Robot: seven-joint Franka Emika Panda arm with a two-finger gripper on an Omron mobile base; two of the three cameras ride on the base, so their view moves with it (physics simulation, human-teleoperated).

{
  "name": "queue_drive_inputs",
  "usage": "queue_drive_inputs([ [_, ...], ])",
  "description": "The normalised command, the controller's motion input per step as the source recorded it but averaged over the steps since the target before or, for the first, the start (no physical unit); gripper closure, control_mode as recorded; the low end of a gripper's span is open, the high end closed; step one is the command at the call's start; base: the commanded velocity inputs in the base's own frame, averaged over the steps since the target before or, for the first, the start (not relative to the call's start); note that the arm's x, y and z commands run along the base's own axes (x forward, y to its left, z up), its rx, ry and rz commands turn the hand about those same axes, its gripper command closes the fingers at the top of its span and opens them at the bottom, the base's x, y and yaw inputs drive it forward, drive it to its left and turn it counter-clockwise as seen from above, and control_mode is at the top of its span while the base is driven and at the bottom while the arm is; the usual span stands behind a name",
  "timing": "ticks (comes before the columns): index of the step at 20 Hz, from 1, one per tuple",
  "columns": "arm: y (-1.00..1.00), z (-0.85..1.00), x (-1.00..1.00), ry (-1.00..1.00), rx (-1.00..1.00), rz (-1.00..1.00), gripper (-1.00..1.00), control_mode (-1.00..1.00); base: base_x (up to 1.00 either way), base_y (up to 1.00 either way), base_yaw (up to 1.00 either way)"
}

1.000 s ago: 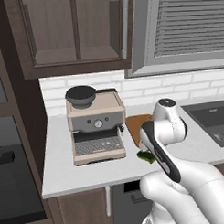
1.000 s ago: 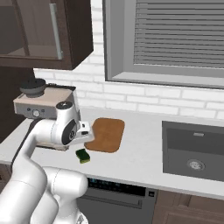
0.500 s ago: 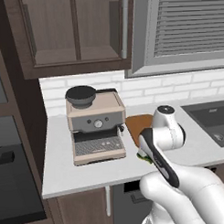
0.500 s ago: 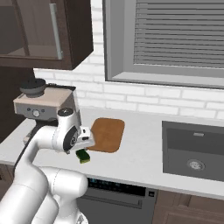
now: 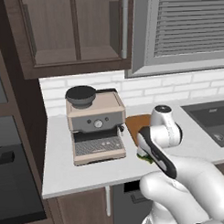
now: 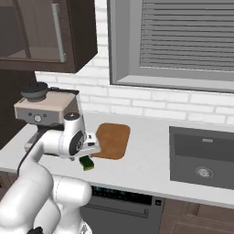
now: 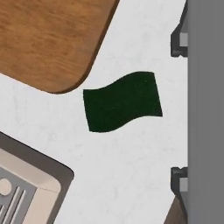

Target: Pick up the sponge from the counter and clean the cutting board by briefly scrubbing or pressing down on the cutting board. Once finished, release the sponge.

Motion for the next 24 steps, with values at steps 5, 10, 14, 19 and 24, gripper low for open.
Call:
queue_drive_inputs([
  [5, 0.0, -0.29, 0.01, 0.0, 0.0, 0.0, -1.0, -1.0, 0.0, 0.0, 0.0],
  [10, 0.0, -0.33, 0.0, 0.0, 0.0, 0.0, -1.0, -1.0, 0.0, 0.0, 0.0],
  [14, 0.0, -0.34, 0.0, 0.0, 0.0, 0.0, -1.0, -1.0, 0.0, 0.0, 0.0],
  [19, 0.0, -0.37, 0.0, 0.0, 0.0, 0.0, -1.0, -1.0, 0.0, 0.0, 0.0],
  [24, 0.0, -0.36, 0.0, 0.0, 0.0, 0.0, -1.0, -1.0, 0.0, 0.0, 0.0],
])
